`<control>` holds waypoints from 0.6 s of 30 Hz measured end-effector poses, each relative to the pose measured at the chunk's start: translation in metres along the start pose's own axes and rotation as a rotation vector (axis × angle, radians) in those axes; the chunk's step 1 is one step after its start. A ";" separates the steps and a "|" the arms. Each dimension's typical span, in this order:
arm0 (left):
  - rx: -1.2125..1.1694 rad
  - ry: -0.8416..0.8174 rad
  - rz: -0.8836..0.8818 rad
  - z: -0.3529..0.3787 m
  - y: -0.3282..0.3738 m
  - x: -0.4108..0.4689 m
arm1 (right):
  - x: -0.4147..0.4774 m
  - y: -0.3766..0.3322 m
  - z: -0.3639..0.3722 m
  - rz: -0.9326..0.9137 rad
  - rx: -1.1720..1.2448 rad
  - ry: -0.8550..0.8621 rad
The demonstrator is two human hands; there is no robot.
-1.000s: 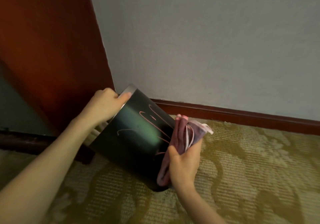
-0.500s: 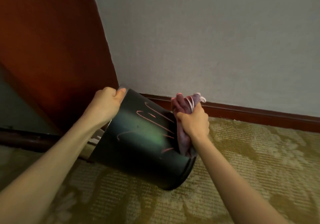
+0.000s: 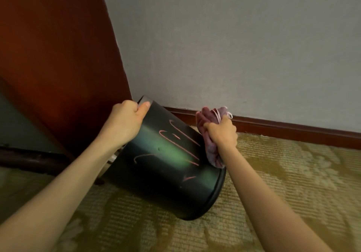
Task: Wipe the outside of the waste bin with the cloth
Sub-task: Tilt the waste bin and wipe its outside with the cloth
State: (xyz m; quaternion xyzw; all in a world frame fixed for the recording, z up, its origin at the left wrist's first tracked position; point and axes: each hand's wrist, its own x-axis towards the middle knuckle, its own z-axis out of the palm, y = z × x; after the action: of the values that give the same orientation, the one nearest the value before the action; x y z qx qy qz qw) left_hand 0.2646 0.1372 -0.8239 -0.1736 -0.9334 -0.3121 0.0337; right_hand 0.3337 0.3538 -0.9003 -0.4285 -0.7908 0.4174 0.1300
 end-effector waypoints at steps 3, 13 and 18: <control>0.011 -0.011 -0.024 0.001 0.003 0.000 | -0.020 0.002 -0.005 -0.002 0.065 0.086; 0.066 -0.039 -0.079 0.003 0.017 0.011 | -0.136 0.015 0.008 -0.174 0.409 0.195; 0.071 -0.015 -0.034 0.002 0.022 0.008 | -0.166 0.024 0.025 -0.282 0.278 0.223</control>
State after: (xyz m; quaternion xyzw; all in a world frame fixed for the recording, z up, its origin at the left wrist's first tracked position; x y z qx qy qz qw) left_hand 0.2649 0.1571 -0.8118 -0.1589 -0.9469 -0.2781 0.0274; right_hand 0.4324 0.2166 -0.9085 -0.3351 -0.7584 0.4502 0.3313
